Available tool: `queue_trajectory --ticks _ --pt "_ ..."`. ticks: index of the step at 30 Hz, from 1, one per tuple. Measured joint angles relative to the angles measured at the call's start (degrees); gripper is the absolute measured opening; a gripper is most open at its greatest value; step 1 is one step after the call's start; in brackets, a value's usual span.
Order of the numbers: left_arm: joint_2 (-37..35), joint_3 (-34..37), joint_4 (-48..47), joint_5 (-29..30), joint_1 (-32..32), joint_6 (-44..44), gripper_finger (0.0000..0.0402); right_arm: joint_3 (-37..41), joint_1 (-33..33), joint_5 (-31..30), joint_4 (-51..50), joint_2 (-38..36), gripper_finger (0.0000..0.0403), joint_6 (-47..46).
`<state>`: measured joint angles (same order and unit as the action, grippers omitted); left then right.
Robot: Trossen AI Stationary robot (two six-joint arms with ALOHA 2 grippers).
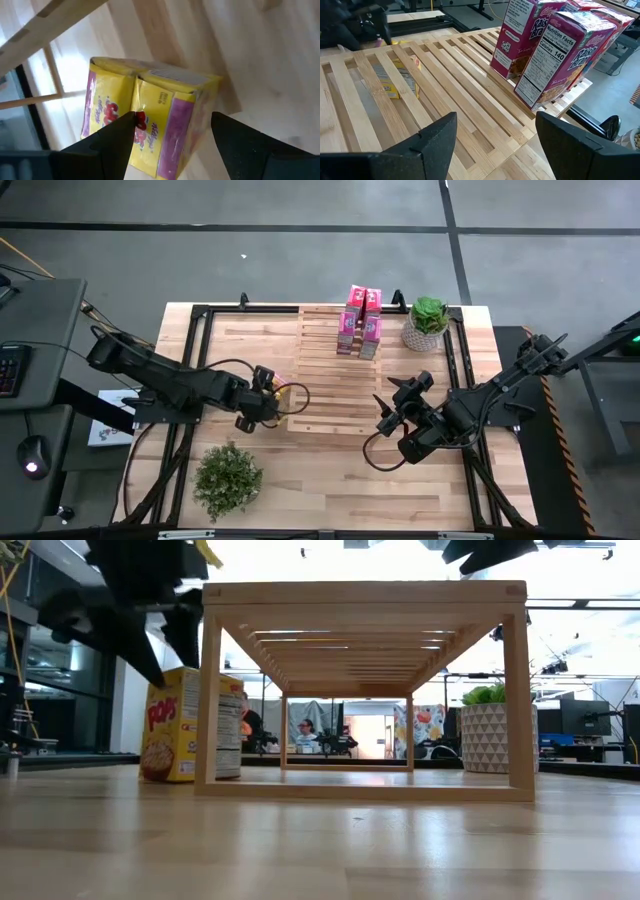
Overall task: Stack cereal on shelf
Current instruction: Put the bottom yellow cereal box on the shelf
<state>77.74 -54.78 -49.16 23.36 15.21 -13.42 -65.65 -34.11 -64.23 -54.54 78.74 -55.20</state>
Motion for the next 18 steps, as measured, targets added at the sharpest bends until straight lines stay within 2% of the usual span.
queue_trajectory --ticks 8,18 --pt "2.82 -0.11 1.0 3.15 -0.92 -1.47 0.025 -0.02 0.0 0.2 0.0 0.0 0.0264 0.11" --pt "2.84 -0.11 0.51 3.52 3.34 -0.19 0.025 0.0 0.0 0.17 0.0 0.0 0.0264 0.15"
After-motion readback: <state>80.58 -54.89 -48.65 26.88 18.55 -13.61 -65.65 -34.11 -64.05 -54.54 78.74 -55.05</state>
